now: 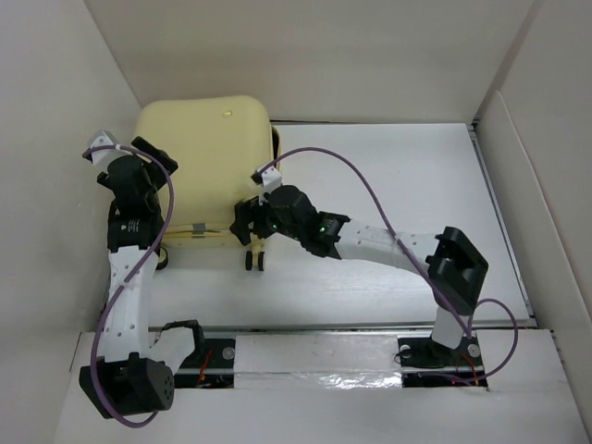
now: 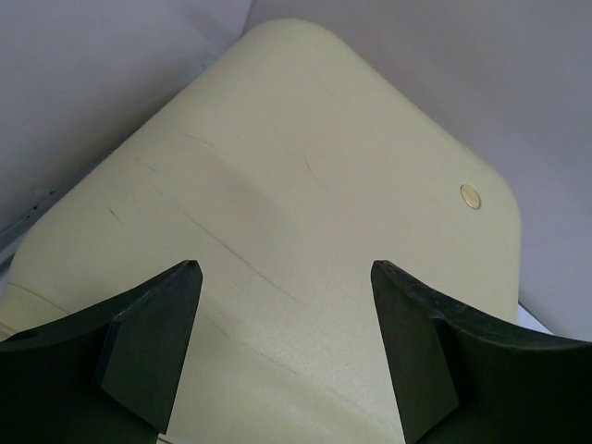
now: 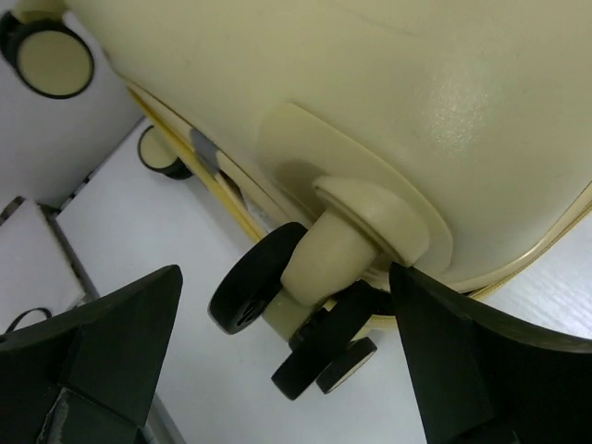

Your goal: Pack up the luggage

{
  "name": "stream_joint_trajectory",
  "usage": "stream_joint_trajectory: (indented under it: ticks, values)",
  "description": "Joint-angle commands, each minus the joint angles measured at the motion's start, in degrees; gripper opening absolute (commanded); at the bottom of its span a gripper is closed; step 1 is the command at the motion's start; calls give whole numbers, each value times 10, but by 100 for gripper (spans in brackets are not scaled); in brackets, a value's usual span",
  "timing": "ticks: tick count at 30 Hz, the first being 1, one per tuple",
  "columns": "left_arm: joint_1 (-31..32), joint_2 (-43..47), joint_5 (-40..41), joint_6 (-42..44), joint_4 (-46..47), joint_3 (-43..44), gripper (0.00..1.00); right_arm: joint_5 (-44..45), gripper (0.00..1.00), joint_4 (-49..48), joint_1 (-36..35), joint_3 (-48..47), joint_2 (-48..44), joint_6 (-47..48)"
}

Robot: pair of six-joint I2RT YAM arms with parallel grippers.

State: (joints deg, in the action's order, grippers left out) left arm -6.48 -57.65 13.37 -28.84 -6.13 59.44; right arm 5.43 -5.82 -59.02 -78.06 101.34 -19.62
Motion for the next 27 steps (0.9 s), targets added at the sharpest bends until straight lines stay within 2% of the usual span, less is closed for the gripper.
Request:
stream_joint_trajectory:
  ticks: [1,3,4,5,7,8,10,12,13,14,15,16,19,21,25,27]
  values:
    - [0,26,-33,-12,54,-18,71,153,96,46,-14,-59,23,-25]
    - [0,32,-41,-11,56,-19,71,188,84,48,-14,-64,36,-34]
    - [0,33,-47,-10,56,-20,71,217,75,46,-14,-67,39,-35]
    - [0,36,-49,-9,57,-23,71,229,53,49,-14,-74,43,-32]
    - [0,44,-48,-4,57,-29,71,253,35,55,-14,-82,52,-26]
    - [0,46,-48,-3,57,-30,71,260,17,64,-14,-86,54,-21]
    - [0,50,-48,3,54,-27,71,285,0,86,-7,-65,46,-24]
    - [0,57,-48,5,52,-25,71,292,0,77,4,-25,21,-29]
    - [0,61,-53,5,53,-27,71,294,0,65,18,4,-20,-29]
    - [0,62,-57,4,58,-28,72,291,0,29,29,35,-45,-28]
    - [0,62,-62,2,58,-28,72,285,0,16,43,91,-69,-28]
    - [0,59,-74,0,57,-23,71,264,0,9,61,115,-119,-27]
    - [6,49,-98,-1,54,-15,72,200,0,-2,151,177,-181,-11]
    - [11,46,-105,-4,58,-19,72,175,0,15,215,191,-231,-3]
    - [11,38,-113,0,51,-10,72,99,0,24,285,210,-300,27]
    - [11,37,-109,2,51,-11,72,37,24,25,285,207,-323,50]
